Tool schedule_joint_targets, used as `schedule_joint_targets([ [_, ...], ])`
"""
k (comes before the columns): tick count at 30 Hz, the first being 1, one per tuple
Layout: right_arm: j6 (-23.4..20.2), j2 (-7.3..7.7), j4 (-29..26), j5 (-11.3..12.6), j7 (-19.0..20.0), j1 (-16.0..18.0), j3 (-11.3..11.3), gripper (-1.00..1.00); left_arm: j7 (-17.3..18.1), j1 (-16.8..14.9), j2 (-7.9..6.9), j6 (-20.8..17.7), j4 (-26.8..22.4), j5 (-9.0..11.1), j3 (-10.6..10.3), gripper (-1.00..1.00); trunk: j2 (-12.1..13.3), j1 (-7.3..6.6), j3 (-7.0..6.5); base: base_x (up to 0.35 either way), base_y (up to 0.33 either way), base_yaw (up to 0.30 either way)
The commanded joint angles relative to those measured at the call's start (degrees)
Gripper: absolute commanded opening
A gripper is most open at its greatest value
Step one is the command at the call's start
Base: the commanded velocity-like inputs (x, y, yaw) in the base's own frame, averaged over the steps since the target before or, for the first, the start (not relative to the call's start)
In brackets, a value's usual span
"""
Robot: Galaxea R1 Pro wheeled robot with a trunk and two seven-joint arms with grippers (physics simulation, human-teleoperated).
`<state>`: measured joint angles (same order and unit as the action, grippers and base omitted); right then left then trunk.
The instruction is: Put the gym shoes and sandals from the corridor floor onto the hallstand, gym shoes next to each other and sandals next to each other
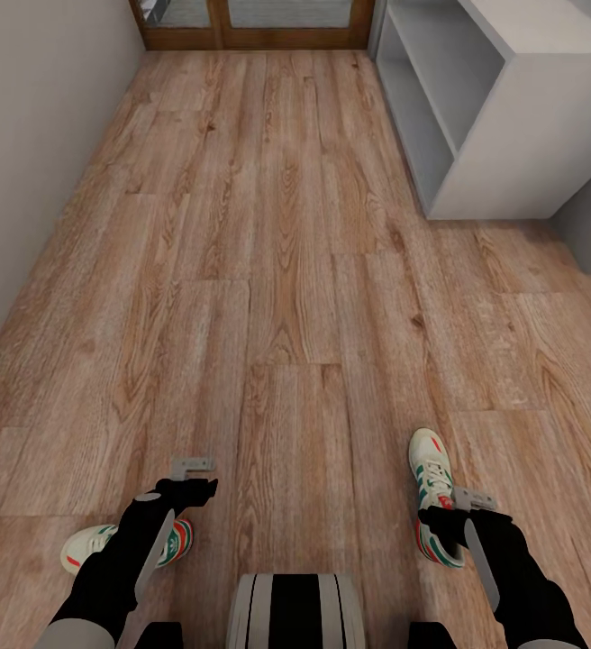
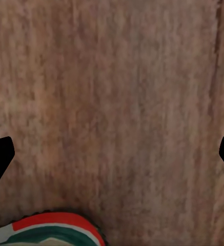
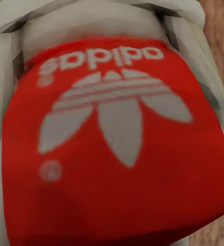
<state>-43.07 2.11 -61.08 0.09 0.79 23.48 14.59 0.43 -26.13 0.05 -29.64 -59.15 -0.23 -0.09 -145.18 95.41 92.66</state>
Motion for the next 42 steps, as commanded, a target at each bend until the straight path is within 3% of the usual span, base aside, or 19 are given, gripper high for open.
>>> schedule_joint_targets([
  [1, 0.0, 0.0, 0.0, 0.0, 0.0, 0.01, 0.0, 1.0, -0.01, -0.01, 0.01, -0.01, 0.0, 0.01, 0.0, 1.0, 0.0, 0.0, 0.0, 0.0, 0.0, 0.0],
  [27, -0.01, -0.08, 5.66, -0.04, 0.01, 0.0, -0.09, 1.0, 0.01, 0.02, -0.02, 0.0, 0.0, -0.01, 0.0, 1.0, 0.0, 0.0, 0.0, 0.0, 0.0, 0.0],
  [28, 0.0, -0.08, 5.71, -0.06, 0.0, 0.0, -0.09, -1.0, 0.01, 0.02, 0.0, -0.01, 0.0, -0.02, 0.0, 1.0, 0.0, 0.0, 0.0, 0.0, 0.0, 0.0],
  [42, -0.08, -0.09, 5.8, -0.01, 0.0, -0.01, -0.09, -1.0, 0.01, 0.0, -0.02, 0.01, 0.0, 0.03, 0.0, 1.0, 0.0, 0.0, 0.0, 0.0, 0.0, 0.0],
])
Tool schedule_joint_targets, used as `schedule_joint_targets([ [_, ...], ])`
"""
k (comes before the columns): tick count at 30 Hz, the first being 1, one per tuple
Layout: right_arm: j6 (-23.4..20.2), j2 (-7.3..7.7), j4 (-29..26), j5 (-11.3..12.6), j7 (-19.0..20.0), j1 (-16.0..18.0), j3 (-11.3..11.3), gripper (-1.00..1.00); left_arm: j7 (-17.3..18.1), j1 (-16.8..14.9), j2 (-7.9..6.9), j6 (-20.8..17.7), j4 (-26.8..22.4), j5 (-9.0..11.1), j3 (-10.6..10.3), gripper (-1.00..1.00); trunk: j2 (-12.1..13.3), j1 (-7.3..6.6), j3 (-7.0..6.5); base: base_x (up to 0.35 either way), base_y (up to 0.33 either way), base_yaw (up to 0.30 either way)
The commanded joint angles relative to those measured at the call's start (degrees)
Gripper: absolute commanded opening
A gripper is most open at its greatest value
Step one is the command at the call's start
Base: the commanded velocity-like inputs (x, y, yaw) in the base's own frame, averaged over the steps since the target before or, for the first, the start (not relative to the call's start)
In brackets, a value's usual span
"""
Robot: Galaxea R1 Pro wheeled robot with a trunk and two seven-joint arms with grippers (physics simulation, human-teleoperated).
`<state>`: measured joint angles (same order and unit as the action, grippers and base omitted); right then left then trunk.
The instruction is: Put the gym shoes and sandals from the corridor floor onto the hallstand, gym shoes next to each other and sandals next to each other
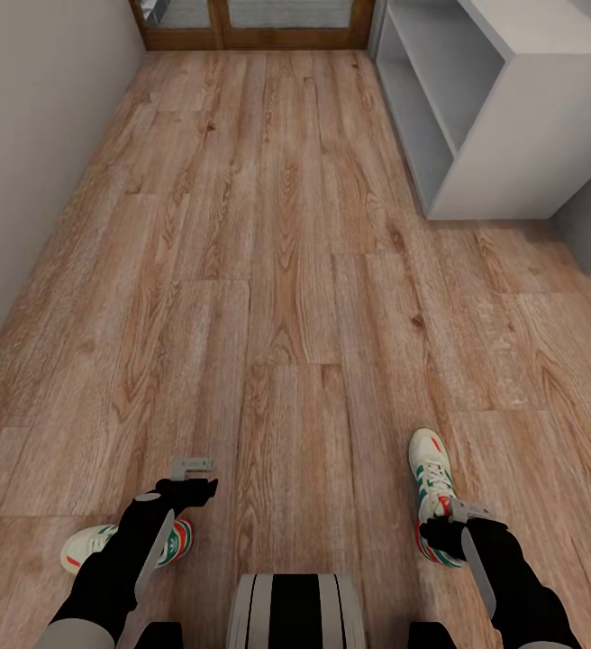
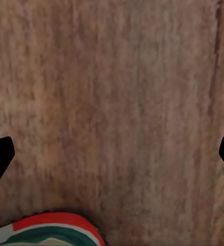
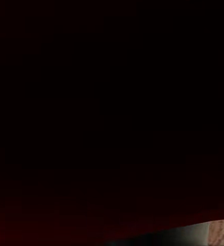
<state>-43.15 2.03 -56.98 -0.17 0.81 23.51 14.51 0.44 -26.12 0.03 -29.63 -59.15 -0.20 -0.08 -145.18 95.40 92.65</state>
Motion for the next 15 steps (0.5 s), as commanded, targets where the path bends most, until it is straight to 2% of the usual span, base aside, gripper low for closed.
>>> schedule_joint_targets([
  [1, 0.02, -0.01, 1.7, 0.25, -0.02, -0.03, 0.0, -1.0, 0.0, 0.0, 0.02, 0.0, 0.0, 0.0, -0.01, 1.0, 0.0, 0.01, 0.01, 0.0, 0.0, 0.0],
  [15, 0.02, -0.01, 1.7, 0.25, -0.02, -0.02, 0.0, -1.0, 0.0, -0.01, -0.02, -0.02, 0.0, -0.01, -0.01, 1.0, 0.0, 0.01, 0.01, 0.0, 0.0, 0.0],
])
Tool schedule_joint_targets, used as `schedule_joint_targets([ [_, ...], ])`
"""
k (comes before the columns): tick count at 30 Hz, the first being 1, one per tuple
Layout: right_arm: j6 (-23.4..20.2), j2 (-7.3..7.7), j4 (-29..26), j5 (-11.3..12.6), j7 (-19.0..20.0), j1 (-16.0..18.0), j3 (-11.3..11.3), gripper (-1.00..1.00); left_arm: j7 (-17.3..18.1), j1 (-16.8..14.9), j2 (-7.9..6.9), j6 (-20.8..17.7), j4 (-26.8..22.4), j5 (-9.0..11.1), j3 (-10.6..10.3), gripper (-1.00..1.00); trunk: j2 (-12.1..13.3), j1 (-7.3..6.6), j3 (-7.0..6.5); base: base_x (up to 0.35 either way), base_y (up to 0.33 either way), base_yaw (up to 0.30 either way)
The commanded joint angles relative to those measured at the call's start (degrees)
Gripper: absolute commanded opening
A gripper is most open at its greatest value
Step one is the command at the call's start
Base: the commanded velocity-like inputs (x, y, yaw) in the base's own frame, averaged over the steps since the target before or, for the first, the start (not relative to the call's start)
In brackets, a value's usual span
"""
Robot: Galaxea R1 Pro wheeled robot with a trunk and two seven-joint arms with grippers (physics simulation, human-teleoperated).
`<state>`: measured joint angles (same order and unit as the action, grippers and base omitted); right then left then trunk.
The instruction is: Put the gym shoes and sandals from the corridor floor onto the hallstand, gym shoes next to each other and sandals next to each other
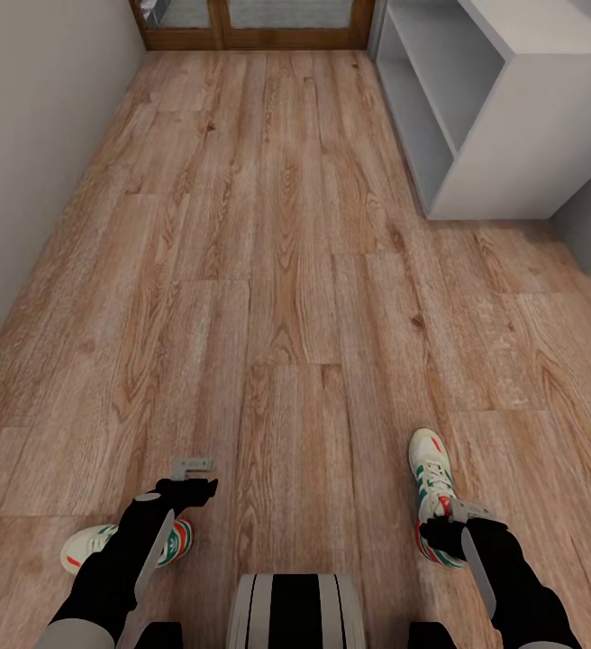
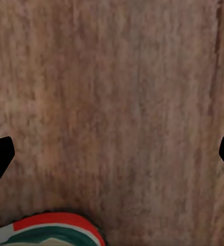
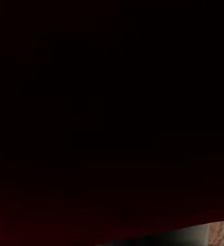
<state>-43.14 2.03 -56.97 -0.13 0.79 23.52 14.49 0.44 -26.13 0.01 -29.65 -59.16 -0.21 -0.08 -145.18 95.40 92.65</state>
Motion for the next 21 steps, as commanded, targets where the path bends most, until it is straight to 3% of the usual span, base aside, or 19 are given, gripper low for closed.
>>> schedule_joint_targets([
  [1, 0.01, -0.01, 1.68, 0.21, 0.01, -0.02, 0.01, -1.0, 0.0, 0.01, 0.0, 0.0, 0.01, 0.01, -0.01, 1.0, 0.0, 0.01, 0.01, 0.0, 0.0, 0.0],
  [21, 0.06, -0.01, 1.68, 0.13, 0.01, -0.04, 0.01, -1.0, -0.12, 0.02, 0.01, 0.01, 0.01, -0.05, -0.01, 1.0, 0.0, 0.01, 0.01, 0.0, 0.0, 0.0],
])
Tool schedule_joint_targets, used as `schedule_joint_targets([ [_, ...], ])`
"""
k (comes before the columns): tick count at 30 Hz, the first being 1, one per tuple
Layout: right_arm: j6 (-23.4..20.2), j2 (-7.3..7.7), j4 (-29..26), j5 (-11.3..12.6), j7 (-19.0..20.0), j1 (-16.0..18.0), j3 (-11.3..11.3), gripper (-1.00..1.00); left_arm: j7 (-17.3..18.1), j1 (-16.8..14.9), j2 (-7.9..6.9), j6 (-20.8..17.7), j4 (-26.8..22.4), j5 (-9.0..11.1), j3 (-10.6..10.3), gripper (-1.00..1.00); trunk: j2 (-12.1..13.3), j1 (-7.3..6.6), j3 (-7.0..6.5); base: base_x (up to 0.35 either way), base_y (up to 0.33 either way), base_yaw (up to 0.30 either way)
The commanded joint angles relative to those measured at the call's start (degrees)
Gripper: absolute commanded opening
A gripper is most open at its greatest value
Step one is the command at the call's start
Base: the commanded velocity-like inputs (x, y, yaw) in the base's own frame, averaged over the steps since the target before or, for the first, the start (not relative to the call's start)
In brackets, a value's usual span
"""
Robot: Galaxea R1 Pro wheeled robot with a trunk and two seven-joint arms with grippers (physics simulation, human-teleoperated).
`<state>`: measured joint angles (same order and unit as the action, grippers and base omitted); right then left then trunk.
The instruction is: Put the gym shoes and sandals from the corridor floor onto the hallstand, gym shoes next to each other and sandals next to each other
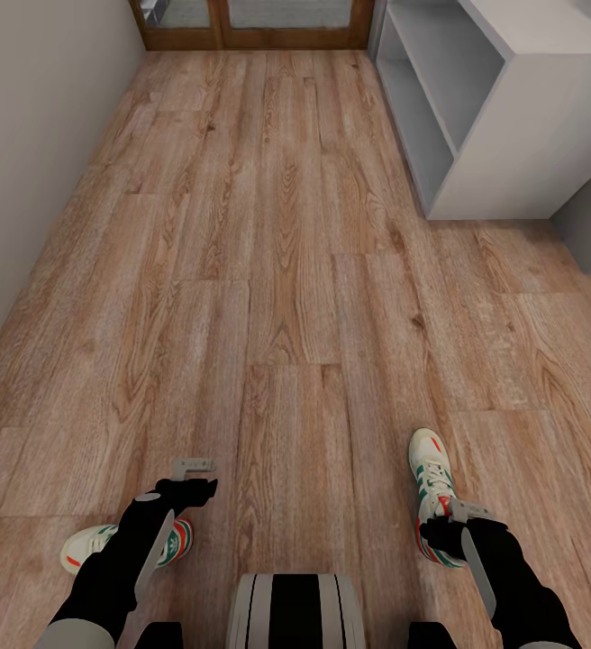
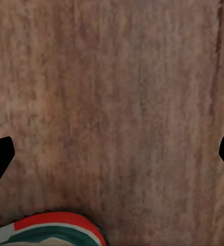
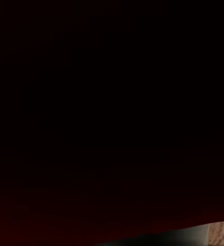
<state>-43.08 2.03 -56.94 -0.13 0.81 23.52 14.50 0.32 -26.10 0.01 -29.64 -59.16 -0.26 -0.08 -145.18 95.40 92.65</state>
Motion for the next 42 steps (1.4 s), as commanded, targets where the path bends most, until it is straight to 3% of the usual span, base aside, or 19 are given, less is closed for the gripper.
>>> schedule_joint_targets([
  [1, -0.01, -0.01, 1.66, 0.14, -0.01, -0.02, 0.01, -1.0, -0.01, -0.01, 0.0, -0.01, 0.01, 0.0, -0.01, 1.0, 0.0, 0.01, 0.01, 0.0, 0.0, 0.0],
  [42, -0.05, -0.1, 1.66, 0.05, -0.01, -0.04, -0.08, -1.0, -0.06, 0.0, 0.01, 0.01, 0.01, 0.0, -0.01, 1.0, 0.02, -0.01, -0.22, 0.0, 0.0, 0.0],
])
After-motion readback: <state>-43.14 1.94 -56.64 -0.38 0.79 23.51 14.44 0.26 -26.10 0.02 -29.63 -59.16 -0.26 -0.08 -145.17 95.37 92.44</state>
